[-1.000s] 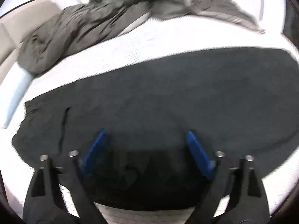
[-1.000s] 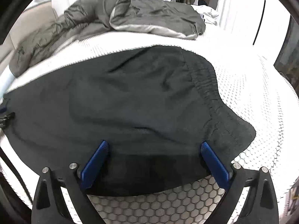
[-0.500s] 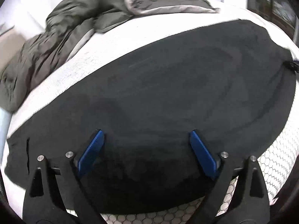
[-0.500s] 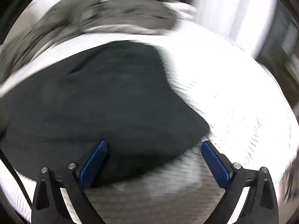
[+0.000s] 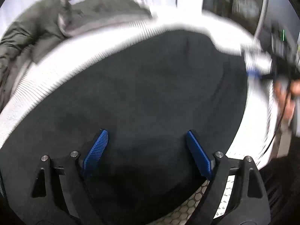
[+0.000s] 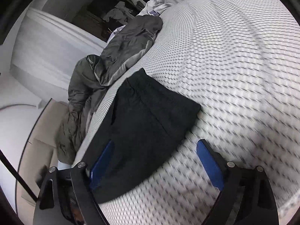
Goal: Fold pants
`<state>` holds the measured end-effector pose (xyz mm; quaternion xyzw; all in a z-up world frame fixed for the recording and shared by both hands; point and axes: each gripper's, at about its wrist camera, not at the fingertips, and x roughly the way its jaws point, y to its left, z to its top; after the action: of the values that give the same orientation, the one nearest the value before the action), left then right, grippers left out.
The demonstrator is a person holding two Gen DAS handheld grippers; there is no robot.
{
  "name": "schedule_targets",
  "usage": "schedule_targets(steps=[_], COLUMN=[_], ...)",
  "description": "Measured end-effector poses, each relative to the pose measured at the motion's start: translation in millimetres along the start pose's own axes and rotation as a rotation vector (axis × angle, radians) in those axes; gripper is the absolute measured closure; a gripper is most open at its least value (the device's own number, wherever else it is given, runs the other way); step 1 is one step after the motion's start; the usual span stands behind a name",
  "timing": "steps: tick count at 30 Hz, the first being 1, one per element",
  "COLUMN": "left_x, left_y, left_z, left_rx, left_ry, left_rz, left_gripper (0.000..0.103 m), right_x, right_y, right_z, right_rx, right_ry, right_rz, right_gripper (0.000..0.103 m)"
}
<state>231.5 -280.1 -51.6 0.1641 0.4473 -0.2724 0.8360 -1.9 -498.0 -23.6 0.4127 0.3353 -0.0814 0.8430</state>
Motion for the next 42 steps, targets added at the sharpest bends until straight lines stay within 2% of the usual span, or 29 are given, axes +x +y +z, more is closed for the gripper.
schedule_targets(steps=[1, 3, 5, 7, 8, 10, 12, 15, 19, 21, 23, 24, 26, 28, 30, 31, 33, 34, 35, 36, 37, 38, 40, 42], left_x=[4.3, -2.7, -12.2, -31.1, -42.0, -65.0, -81.9, -102.2, -126.6, -132.3, -132.5, -131.3, -132.2, -132.8, -139.1, -143.9, -145.6, -142.4, -137.2, -127.7, -122.2, -108.7, -87.9, -78.2], left_y=[-6.4, -15.2, -10.1, 9.8, 23.1, 56.3, 99.5, 163.0, 234.4, 270.2, 291.8, 302.9, 319.8, 325.8, 323.3, 316.9, 299.9, 288.6, 275.6, 260.8, 251.2, 233.8, 215.9, 209.1], left_z=[-4.5, -13.5, -13.9, -15.1, -17.3, -23.5, -33.9, -60.7, -114.5, -147.1, -170.8, -180.4, -193.8, -203.6, -206.2, -207.8, -197.5, -186.0, -175.5, -164.8, -158.9, -149.5, -143.1, -144.7], left_rx=[0.021, 0.059, 0.052, -0.012, -0.052, -0.123, -0.209, -0.354, -0.525, -0.641, -0.694, -0.714, -0.735, -0.755, -0.739, -0.719, -0.673, -0.657, -0.626, -0.569, -0.537, -0.465, -0.371, -0.335], left_ry=[-0.004, -0.058, -0.053, -0.088, -0.116, -0.164, -0.186, -0.195, -0.229, -0.229, -0.205, -0.189, -0.168, -0.165, -0.177, -0.191, -0.222, -0.224, -0.221, -0.209, -0.197, -0.146, -0.059, -0.013], left_rz=[0.039, 0.078, 0.032, -0.066, -0.081, -0.052, -0.008, 0.071, 0.171, 0.195, 0.197, 0.212, 0.257, 0.263, 0.235, 0.225, 0.193, 0.175, 0.144, 0.109, 0.101, 0.11, 0.175, 0.204], left_gripper=[0.017, 0.017, 0.017, 0.017, 0.017, 0.017, 0.017, 0.017, 0.017, 0.017, 0.017, 0.017, 0.017, 0.017, 0.017, 0.017, 0.017, 0.017, 0.017, 0.017, 0.017, 0.017, 0.017, 0.016], right_x=[10.1, 24.8, 34.7, 45.5, 43.4, 35.2, 19.2, 14.3, 51.6, 87.2, 120.1, 149.0, 197.5, 231.4, 231.2, 221.9, 194.9, 189.0, 175.8, 162.5, 160.2, 155.4, 155.6, 146.9], right_y=[0.8, 2.5, 3.7, 7.5, 13.1, 38.8, 61.0, 121.1, 223.0, 276.9, 317.8, 343.7, 371.0, 378.4, 370.8, 366.8, 351.8, 345.7, 331.1, 312.2, 303.4, 281.7, 255.3, 213.4], right_z=[8.2, 22.4, 23.2, 31.8, 32.0, 34.5, 25.7, 10.8, -26.1, -57.2, -90.7, -116.7, -159.1, -194.5, -209.1, -207.7, -189.5, -182.4, -170.9, -157.2, -153.2, -146.6, -141.6, -146.5], right_rx=[-0.001, -0.003, -0.007, -0.008, -0.024, -0.099, -0.158, -0.289, -0.484, -0.58, -0.67, -0.737, -0.811, -0.867, -0.91, -0.933, -0.944, -0.938, -0.927, -0.912, -0.908, -0.895, -0.873, -0.851], right_ry=[-0.01, -0.034, -0.033, -0.031, -0.048, -0.09, -0.121, -0.118, -0.04, 0.047, 0.132, 0.211, 0.371, 0.529, 0.572, 0.557, 0.487, 0.457, 0.402, 0.33, 0.308, 0.301, 0.317, 0.354], right_rz=[0.009, 0.032, -0.004, -0.028, -0.033, -0.011, 0.038, 0.133, 0.246, 0.317, 0.369, 0.373, 0.372, 0.341, 0.333, 0.331, 0.294, 0.271, 0.222, 0.143, 0.102, 0.031, -0.049, -0.16], right_gripper=[0.017, 0.035, 0.077, 0.084, 0.088, 0.089, 0.089, 0.089, 0.089, 0.089, 0.088, 0.086, 0.061, 0.059, 0.059, 0.058, 0.048, 0.035, 0.028, 0.028, 0.028, 0.028, 0.028, 0.028])
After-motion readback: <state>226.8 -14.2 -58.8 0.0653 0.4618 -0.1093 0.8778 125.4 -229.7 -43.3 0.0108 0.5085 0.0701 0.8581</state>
